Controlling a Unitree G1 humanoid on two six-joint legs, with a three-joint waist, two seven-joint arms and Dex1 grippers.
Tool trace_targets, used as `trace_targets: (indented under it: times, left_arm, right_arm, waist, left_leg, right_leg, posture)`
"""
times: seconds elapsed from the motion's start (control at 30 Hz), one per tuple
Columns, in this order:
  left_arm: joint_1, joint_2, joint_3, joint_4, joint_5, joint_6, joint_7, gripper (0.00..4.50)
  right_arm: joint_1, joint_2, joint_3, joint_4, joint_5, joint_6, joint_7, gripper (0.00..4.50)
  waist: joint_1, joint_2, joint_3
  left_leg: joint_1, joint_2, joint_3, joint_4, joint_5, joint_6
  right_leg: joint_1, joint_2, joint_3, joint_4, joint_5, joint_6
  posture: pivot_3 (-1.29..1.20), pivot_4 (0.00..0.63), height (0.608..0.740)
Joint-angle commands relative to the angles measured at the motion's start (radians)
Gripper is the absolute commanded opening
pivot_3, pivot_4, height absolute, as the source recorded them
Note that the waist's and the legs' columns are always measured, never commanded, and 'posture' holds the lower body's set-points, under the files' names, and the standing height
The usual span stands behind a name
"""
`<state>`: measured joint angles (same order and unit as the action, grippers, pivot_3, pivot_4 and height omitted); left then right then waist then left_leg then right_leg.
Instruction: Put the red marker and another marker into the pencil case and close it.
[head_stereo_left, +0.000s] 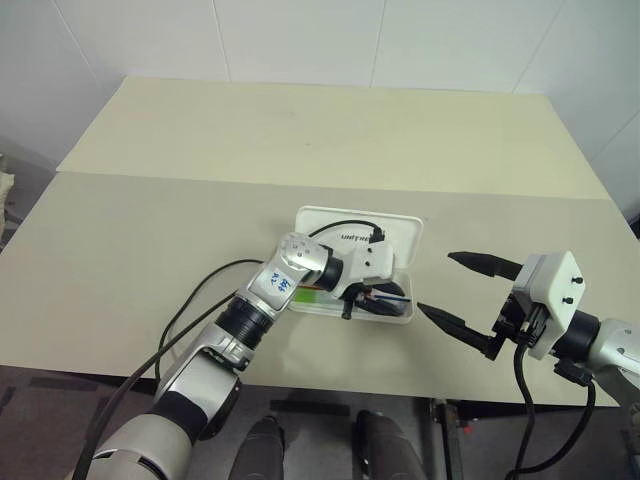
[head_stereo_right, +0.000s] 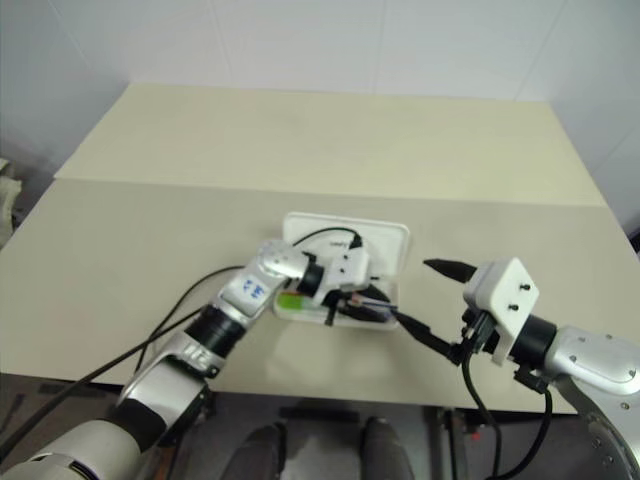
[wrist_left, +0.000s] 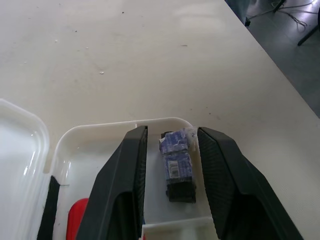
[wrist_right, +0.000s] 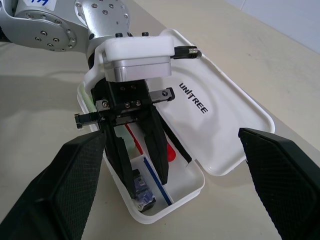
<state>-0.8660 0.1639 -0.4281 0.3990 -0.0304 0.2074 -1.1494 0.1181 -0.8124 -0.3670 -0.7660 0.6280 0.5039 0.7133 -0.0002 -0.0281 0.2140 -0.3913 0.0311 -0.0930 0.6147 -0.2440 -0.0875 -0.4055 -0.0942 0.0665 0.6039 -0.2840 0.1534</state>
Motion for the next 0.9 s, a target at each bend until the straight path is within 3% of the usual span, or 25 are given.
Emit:
trace_targets:
  times: [0.03,0.17,0.27,0.5,0.67,0.9]
  left_arm:
    - [-0.027,0.0,0.028,-0.06,-0.031,0.005,-0.016,1.62]
    - [-0.039,0.044,0.092,-0.133,-0.066,0.067,-0.006,1.62]
    - [-0.011,0.105,0.147,-0.215,-0.106,0.117,-0.009,2.13]
    - [0.075,0.228,0.239,-0.345,-0.164,0.169,0.01,4.46]
    - [0.179,0.371,0.367,-0.357,-0.198,0.133,0.023,4.46]
    - [0.296,0.468,0.527,-0.329,-0.325,0.054,-0.059,4.46]
  right_arm:
    - [-0.014,0.007,-0.01,-0.011,0.004,-0.02,-0.002,4.5]
    - [-0.039,0.006,0.012,0.015,0.0,-0.03,0.012,4.5]
    - [-0.058,0.005,0.027,0.038,-0.005,-0.039,0.027,4.5]
    - [-0.103,0.008,0.068,0.091,-0.019,-0.065,0.054,4.5]
    - [-0.156,0.01,0.109,0.148,-0.031,-0.09,0.092,4.5]
    - [-0.208,0.012,0.12,0.219,-0.02,-0.112,0.148,4.5]
  waist:
    - [0.0,0.0,0.0]
    - [-0.001,0.0,0.0]
    - [-0.005,0.0,0.0]
    - [-0.002,0.0,0.0]
    - [-0.009,0.0,0.0]
    - [-0.004,0.0,0.0]
  left_leg:
    - [0.0,0.0,0.0,0.0,0.0,0.0]
    - [0.0,0.0,0.0,0.0,0.0,0.0]
    - [0.0,0.0,0.0,0.0,0.0,0.0]
    - [0.001,0.0,0.0,0.0,0.0,0.0]
    - [0.001,0.0,0.0,-0.001,0.0,0.0]
    - [0.001,0.0,-0.001,0.0,0.0,0.0]
  right_leg:
    - [0.0,0.0,0.0,0.0,0.0,0.0]
    - [0.0,0.0,0.0,0.0,0.0,0.0]
    - [0.0,0.0,0.0,0.0,0.0,0.0]
    - [0.0,0.0,0.0,0.001,0.001,0.001]
    - [0.0,0.0,0.0,0.002,0.001,0.001]
    - [0.0,0.0,0.0,0.003,0.0,0.001]
  posture:
    - [0.0,0.15,0.74]
    - [0.0,0.15,0.74]
    - [0.0,0.15,0.74]
    - [0.0,0.15,0.74]
    - [0.0,0.15,0.74]
    - [0.0,0.15,0.74]
